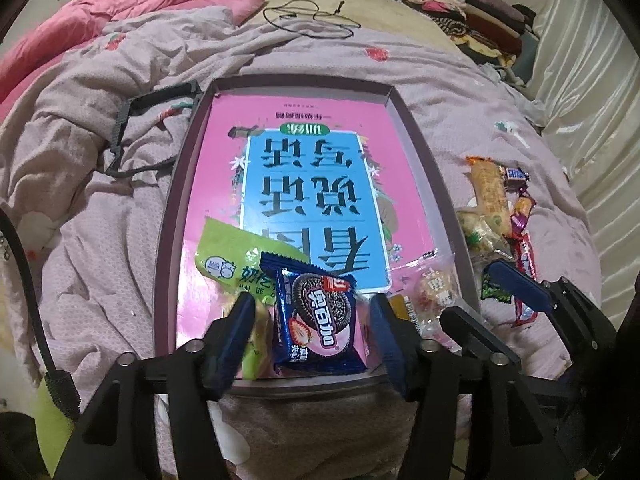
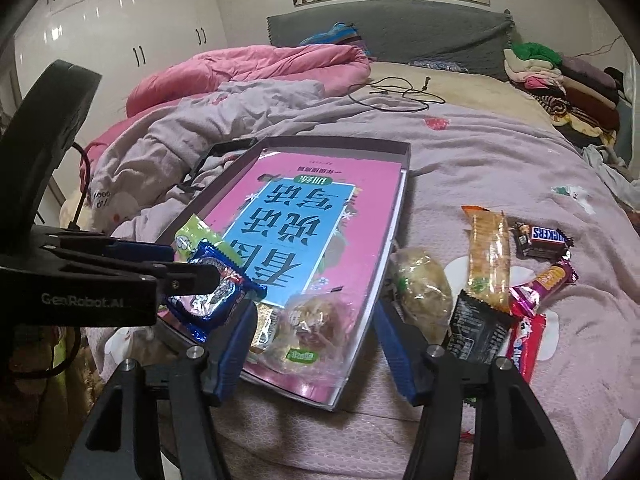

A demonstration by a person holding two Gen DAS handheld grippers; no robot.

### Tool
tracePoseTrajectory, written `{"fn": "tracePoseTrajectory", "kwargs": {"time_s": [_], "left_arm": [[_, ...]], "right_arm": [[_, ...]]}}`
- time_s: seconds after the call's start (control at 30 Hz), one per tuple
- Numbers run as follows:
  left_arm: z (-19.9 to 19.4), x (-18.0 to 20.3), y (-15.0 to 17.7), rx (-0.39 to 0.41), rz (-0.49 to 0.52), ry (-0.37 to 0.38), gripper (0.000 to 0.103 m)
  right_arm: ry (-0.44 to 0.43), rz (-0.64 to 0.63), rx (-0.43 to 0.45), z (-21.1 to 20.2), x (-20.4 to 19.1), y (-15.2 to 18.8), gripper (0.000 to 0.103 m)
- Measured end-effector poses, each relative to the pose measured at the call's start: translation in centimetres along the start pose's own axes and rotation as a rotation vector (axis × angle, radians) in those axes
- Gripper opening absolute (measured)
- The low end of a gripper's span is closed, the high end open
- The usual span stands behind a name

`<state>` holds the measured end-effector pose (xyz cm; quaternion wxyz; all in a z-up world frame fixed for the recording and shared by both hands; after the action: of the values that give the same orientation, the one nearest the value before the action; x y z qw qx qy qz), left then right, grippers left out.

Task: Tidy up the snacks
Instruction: 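Release the biscuit pack with the left tool while the right releases the roll bag, then withdraw both open tools from the tray toward the remaining snacks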

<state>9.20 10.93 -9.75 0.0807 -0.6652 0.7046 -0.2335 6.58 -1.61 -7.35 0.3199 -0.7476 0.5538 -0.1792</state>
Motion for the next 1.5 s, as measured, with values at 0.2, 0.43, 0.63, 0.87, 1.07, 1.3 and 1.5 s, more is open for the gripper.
{"fn": "tracePoseTrajectory", "kwargs": {"time_s": [0.2, 0.43, 0.63, 0.87, 1.07, 1.3, 1.5], "left_arm": [[-0.9, 0.2, -0.5, 0.029, -0.002, 0.01, 0.072], [-1.7, 0.7, -0.8, 0.047, 0.007, 0.016, 0.075], [-2.4, 1.4, -1.0, 0.062, 0.017, 0.016, 0.076], [-3.1, 2.5, -1.1, 0.073, 0.039, 0.021, 0.076], [-3.6, 3.4, -1.3, 0.078, 0.055, 0.026, 0.076], [-4.0, 4.4, -1.3, 0.081, 0.072, 0.032, 0.077], [-3.9, 5.6, -1.3, 0.075, 0.088, 0.035, 0.079]], "right_arm": [[0.008, 0.021, 0.015, -0.5, 0.6, -0.1, 0.061], [0.025, 0.055, 0.039, -1.5, 1.7, -0.3, 0.065], [0.044, 0.09, 0.071, -2.7, 3.3, -0.7, 0.068], [0.058, 0.12, 0.09, -3.5, 4.5, -0.9, 0.069], [0.068, 0.14, 0.105, -4.3, 5.4, -1.0, 0.069], [0.08, 0.168, 0.108, -5.0, 6.7, -0.8, 0.073], [0.099, 0.183, 0.116, -5.5, 7.9, -0.5, 0.073]]}}
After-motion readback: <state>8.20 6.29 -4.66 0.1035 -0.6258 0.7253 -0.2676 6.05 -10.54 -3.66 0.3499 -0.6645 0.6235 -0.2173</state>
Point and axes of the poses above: each gripper's, at about its wrist camera, not at the fingertips, and z roughly the way its jaws point, x to its right, y to its underside, the point moved 6 cm from there along z, roughly the way its jaws point, and after that the axes turned 5 degrees about y, right-handed, at the moved point
